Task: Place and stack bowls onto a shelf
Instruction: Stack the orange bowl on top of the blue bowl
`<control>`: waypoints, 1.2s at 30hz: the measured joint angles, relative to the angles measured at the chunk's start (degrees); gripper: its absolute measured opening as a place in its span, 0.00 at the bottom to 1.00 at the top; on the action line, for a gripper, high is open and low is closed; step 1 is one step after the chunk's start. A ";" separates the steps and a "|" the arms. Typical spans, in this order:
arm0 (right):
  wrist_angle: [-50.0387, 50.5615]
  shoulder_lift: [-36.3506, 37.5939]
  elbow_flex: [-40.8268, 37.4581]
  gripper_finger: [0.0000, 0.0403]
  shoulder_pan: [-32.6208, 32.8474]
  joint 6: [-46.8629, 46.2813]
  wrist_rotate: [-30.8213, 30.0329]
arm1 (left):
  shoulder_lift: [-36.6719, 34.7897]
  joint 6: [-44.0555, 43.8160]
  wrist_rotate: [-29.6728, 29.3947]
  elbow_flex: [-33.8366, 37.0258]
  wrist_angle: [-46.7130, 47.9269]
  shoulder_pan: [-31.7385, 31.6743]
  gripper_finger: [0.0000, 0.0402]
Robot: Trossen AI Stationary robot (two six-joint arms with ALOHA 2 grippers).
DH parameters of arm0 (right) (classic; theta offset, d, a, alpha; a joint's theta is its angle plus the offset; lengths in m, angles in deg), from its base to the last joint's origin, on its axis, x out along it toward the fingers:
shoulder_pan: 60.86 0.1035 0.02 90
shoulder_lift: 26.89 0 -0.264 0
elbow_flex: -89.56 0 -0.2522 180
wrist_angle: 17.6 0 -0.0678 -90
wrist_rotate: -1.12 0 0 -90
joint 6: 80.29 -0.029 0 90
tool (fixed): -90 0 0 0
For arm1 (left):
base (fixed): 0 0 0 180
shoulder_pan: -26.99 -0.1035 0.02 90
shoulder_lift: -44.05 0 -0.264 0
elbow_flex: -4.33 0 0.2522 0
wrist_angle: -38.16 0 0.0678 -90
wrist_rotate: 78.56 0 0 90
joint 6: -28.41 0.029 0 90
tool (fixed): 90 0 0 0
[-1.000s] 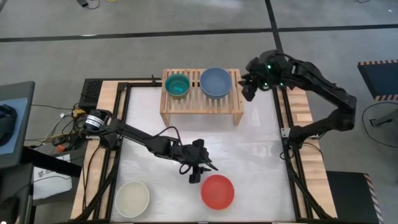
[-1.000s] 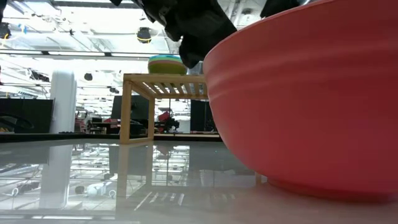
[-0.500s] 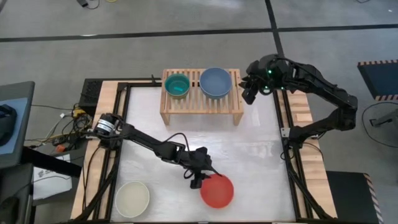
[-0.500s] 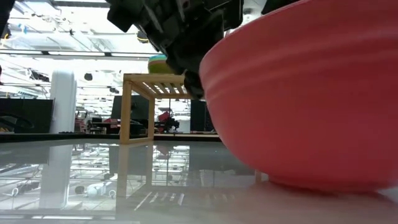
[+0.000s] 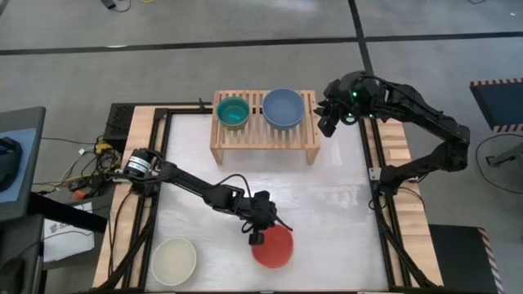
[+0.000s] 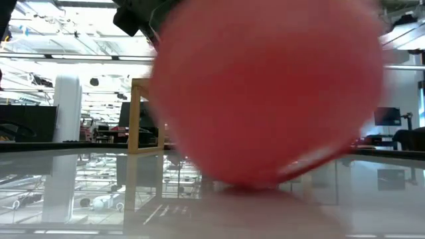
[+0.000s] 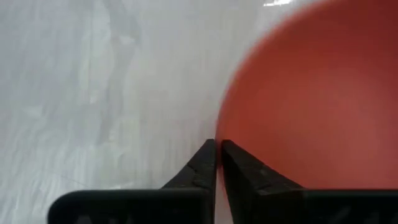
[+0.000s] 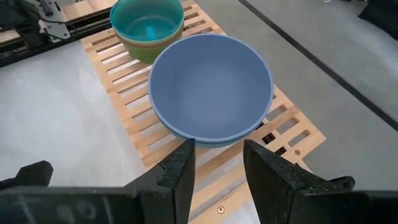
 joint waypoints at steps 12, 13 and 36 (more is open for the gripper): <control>1.59 0.00 0.00 0.40 0.00 0.00 -0.07 | -2.67 4.55 -9.54 -6.71 15.60 0.00 0.00; 1.59 0.00 0.00 0.40 0.00 0.01 -0.07 | -2.67 5.01 -10.00 -7.90 17.81 0.02 0.00; 1.64 0.00 0.00 0.40 0.00 0.48 -0.20 | -2.04 2.83 -12.24 -10.46 24.24 -1.54 0.45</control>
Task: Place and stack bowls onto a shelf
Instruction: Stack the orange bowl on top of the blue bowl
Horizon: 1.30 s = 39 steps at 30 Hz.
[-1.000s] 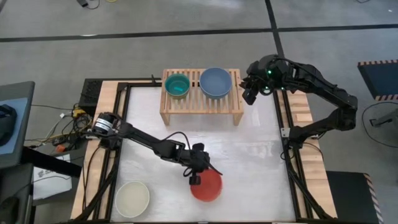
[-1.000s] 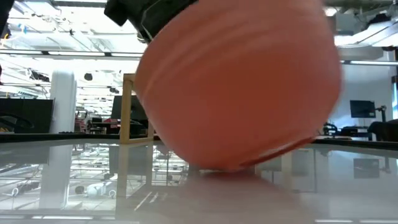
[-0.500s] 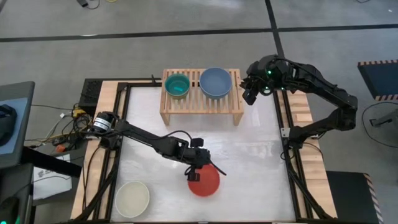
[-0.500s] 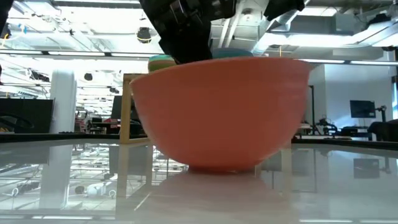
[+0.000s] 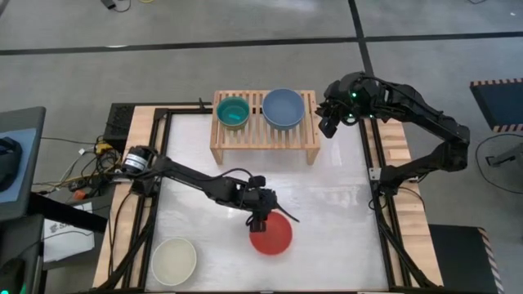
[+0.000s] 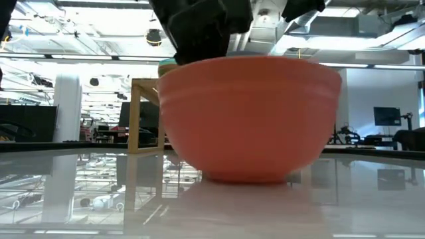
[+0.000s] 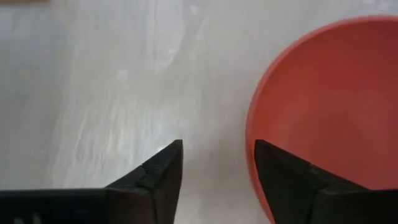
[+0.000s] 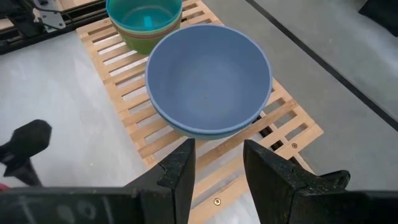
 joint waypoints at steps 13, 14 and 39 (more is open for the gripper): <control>0.99 0.00 0.00 0.40 -0.01 -0.30 0.00 | 2.82 -1.51 7.70 1.76 -1.11 -0.50 0.21; 1.00 0.00 0.00 0.40 0.00 -0.41 0.00 | 2.99 -1.53 7.66 1.79 -0.94 -0.50 0.16; -35.10 6.36 -43.74 0.40 34.04 -17.19 -20.79 | -0.54 2.57 -35.11 0.50 -3.95 2.41 0.00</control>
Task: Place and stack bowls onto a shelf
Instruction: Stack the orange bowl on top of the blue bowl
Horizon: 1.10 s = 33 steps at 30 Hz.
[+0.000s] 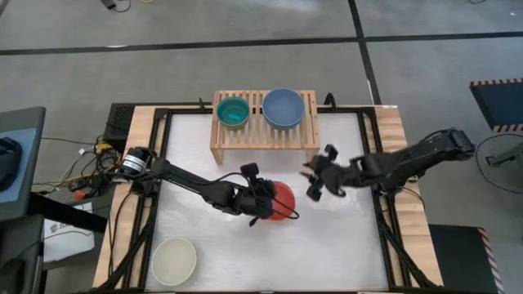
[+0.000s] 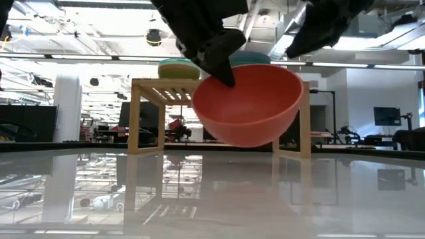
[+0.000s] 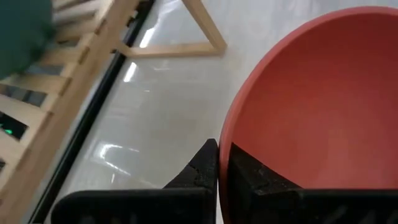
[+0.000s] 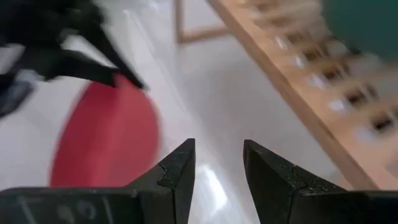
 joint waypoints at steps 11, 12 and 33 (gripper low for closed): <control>-15.47 -9.19 0.07 0.40 5.92 10.87 -5.16 | -0.02 2.33 -5.87 -1.08 -3.24 -0.90 0.00; -15.28 -9.98 0.07 0.40 5.61 10.85 -5.79 | -0.02 2.48 -5.96 -1.09 -3.65 -0.87 0.00; -8.24 -14.23 0.15 0.06 0.22 8.93 -4.49 | 0.02 6.21 -5.88 -1.10 -11.47 -0.79 0.00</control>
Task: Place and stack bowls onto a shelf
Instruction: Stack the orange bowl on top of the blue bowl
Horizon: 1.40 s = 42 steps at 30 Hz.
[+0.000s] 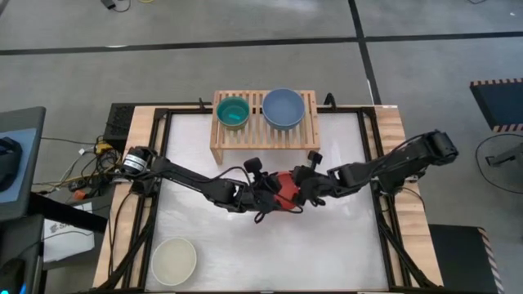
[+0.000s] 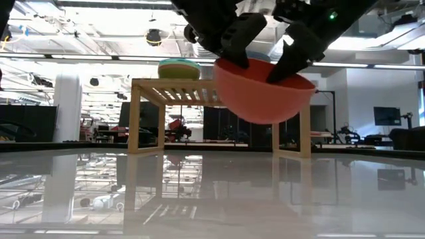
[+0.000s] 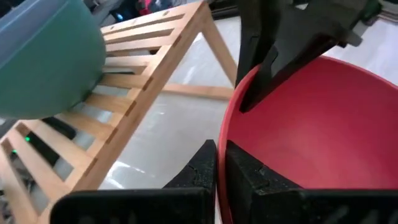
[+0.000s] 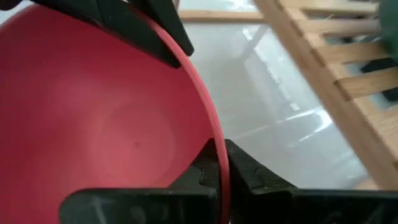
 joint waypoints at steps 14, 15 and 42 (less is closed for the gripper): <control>6.01 9.14 9.05 0.06 -11.11 13.25 11.12 | -11.89 -6.66 -3.47 0.41 12.09 2.77 0.38; 5.91 9.74 10.27 0.06 -12.18 14.92 11.29 | -12.99 -7.84 -4.27 0.95 12.75 3.28 0.40; 12.66 -3.20 36.11 0.12 -50.77 14.03 37.07 | -19.91 -29.85 3.91 11.52 30.26 7.73 0.48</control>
